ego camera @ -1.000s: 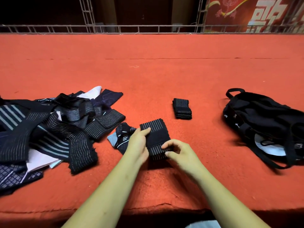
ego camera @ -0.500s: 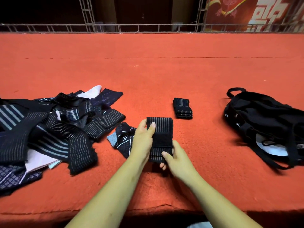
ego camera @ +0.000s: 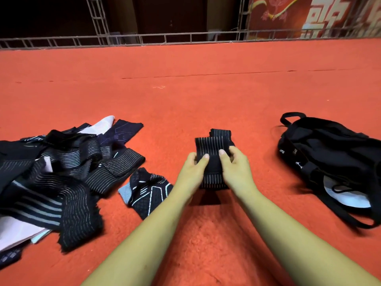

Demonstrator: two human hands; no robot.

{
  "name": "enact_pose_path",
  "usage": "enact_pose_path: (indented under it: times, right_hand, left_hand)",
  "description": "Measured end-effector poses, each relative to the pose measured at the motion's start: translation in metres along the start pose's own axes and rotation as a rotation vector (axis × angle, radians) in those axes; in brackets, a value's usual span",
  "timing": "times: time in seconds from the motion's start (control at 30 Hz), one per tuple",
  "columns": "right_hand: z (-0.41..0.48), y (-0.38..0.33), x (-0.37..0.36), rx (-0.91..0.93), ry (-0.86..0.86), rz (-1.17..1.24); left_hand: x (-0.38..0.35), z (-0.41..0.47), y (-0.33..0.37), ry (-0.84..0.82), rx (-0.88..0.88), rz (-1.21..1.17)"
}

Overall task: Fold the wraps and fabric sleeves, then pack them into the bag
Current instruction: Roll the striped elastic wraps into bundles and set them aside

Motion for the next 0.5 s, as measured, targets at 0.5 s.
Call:
enact_pose_path:
  times: [0.5]
  right_hand:
    - [0.161, 0.081, 0.016, -0.202, 0.129, -0.215]
  left_hand:
    - [-0.049, 0.166, -0.019, 0.036, 0.054, 0.358]
Point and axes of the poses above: each hand's wrist, its own z-axis towards the middle knuckle, its own x-axis out of the back of the hand, y = z × x, the point moved 7 cm from there along z, towards the middle knuckle, and after that the axes turned 13 degrees about z, right-handed, at the moved point
